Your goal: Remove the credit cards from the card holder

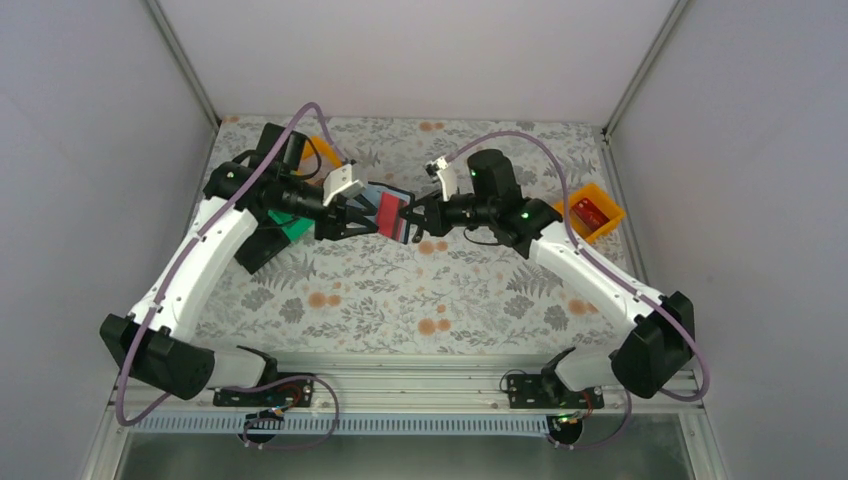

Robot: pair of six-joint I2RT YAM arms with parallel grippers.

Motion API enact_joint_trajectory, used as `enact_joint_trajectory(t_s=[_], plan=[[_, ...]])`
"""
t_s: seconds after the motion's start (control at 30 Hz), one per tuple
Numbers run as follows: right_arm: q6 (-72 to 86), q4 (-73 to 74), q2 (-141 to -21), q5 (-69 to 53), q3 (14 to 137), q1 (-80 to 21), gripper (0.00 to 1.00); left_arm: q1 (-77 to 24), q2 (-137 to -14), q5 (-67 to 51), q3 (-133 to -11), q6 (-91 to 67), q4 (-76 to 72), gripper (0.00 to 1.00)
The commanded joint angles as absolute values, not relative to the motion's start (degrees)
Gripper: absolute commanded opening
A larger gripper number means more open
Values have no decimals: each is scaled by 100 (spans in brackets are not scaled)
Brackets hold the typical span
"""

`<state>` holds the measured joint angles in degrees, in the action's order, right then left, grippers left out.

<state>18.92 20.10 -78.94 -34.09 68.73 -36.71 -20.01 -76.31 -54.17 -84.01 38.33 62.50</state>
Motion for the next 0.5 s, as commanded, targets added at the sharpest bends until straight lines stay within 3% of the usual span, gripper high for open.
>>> enact_joint_trajectory(t_s=[0.0,0.33,0.47], plan=[[1557,1252,-7570,-4219,6738,-3824,4,-1915,-7541,-6038,-8308,3639,5750,40],[1151,1070,-7320,-4852,6594,-3911,4,-1669,-7663,-5838,-7903,3612,5617,38],[946,912,-7213,-5185,6526,-3911,4,-1632,-7613,-6432,-7795,3911,5828,39]])
